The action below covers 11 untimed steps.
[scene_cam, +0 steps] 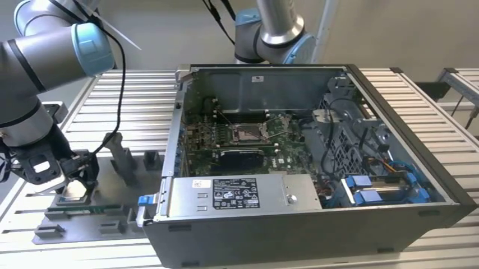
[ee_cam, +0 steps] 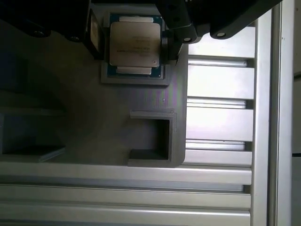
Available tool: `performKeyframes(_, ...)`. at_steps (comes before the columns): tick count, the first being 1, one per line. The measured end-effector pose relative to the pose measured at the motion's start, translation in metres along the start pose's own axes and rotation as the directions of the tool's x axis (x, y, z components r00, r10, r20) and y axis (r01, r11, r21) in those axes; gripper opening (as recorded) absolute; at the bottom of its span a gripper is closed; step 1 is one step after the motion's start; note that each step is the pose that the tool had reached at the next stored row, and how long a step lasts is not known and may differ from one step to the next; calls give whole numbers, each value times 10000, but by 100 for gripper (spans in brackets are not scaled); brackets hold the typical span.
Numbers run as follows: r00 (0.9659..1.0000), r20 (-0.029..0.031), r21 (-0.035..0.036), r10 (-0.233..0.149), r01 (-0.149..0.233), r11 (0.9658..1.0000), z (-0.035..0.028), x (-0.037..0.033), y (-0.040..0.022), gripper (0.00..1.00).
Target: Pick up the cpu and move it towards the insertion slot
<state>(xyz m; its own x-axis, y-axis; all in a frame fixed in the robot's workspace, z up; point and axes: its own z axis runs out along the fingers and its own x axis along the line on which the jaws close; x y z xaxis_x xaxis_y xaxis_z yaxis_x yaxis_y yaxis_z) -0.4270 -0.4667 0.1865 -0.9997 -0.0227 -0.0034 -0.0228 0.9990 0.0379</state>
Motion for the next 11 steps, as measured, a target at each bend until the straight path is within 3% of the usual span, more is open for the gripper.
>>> performKeyframes(4, 10000, 0, 0, -4, 4, 10000, 0, 0, 0, 100)
performKeyframes(5, 10000, -1, 0, -5, 5, 10000, 0, 0, 0, 0)
performKeyframes(11, 10000, -1, 1, -11, 11, 10000, 0, 0, 0, 0)
